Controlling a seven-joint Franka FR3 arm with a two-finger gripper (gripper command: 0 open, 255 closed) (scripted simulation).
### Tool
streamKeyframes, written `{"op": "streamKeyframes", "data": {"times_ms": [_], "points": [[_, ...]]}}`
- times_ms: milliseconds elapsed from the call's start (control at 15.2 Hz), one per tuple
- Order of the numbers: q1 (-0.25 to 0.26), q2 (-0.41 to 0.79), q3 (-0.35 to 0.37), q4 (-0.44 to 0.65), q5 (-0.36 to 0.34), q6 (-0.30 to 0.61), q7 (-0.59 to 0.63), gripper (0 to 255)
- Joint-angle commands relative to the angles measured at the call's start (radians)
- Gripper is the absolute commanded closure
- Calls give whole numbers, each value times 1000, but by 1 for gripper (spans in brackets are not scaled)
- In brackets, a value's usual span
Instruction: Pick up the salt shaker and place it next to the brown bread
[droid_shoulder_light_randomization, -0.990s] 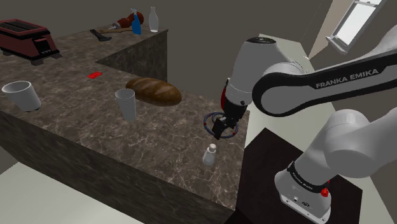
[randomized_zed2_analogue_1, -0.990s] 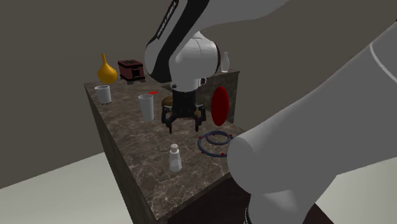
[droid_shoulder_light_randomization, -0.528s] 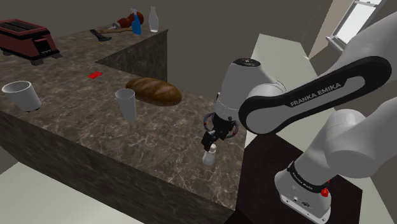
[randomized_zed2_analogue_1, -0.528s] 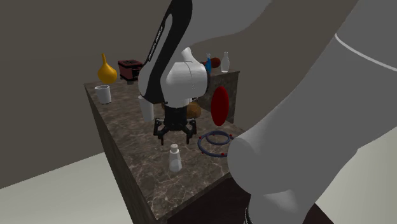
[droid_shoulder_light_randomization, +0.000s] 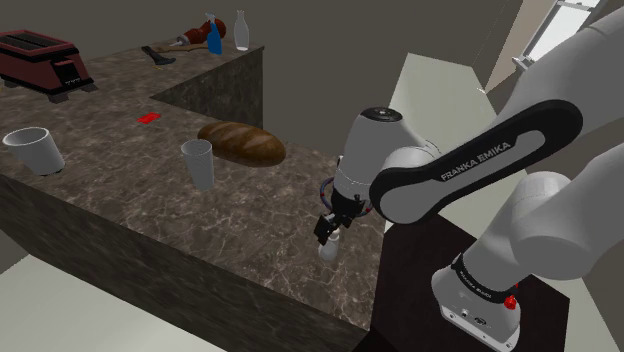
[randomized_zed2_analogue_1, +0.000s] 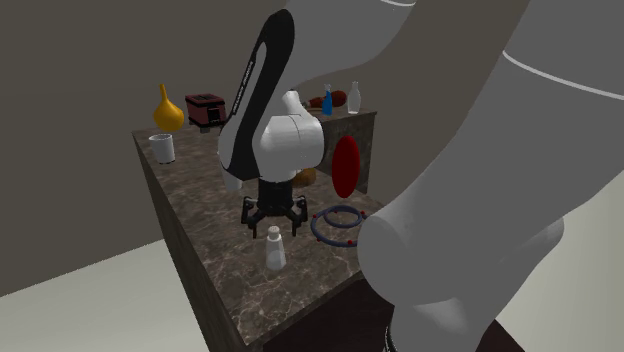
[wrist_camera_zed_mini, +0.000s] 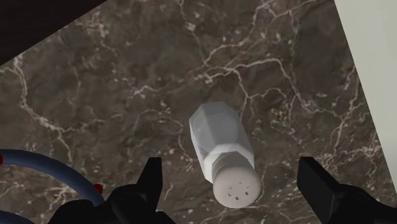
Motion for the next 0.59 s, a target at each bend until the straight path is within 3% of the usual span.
{"op": "streamKeyframes", "data": {"times_ms": [0, 198, 264, 528], "points": [[0, 3, 1, 0, 0, 3, 1, 0], [0, 3, 1, 0, 0, 3, 1, 0], [0, 3, 1, 0, 0, 3, 1, 255], [0, 3, 1, 0, 0, 3, 1, 255]]}}
